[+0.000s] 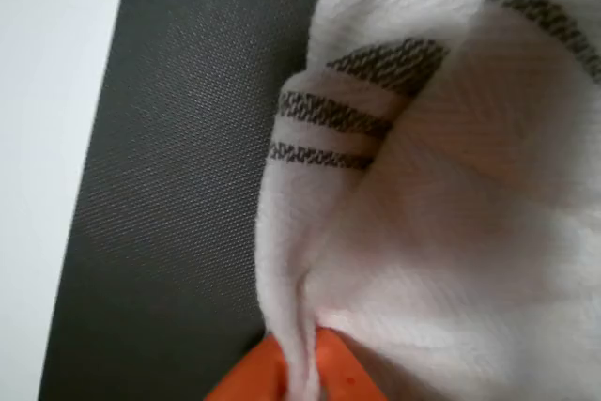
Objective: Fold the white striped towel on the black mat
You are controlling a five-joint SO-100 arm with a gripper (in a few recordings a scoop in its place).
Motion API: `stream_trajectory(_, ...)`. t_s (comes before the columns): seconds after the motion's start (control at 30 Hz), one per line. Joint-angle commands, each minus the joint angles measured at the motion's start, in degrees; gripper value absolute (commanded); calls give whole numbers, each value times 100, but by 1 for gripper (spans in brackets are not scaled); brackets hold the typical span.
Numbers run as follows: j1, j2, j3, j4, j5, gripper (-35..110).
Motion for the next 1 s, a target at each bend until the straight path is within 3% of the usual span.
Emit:
stream_trajectory(0.0, -62, 53, 9, 9, -123, 0)
stream_trajectory(0.97, -299, 923, -53, 229, -88, 0)
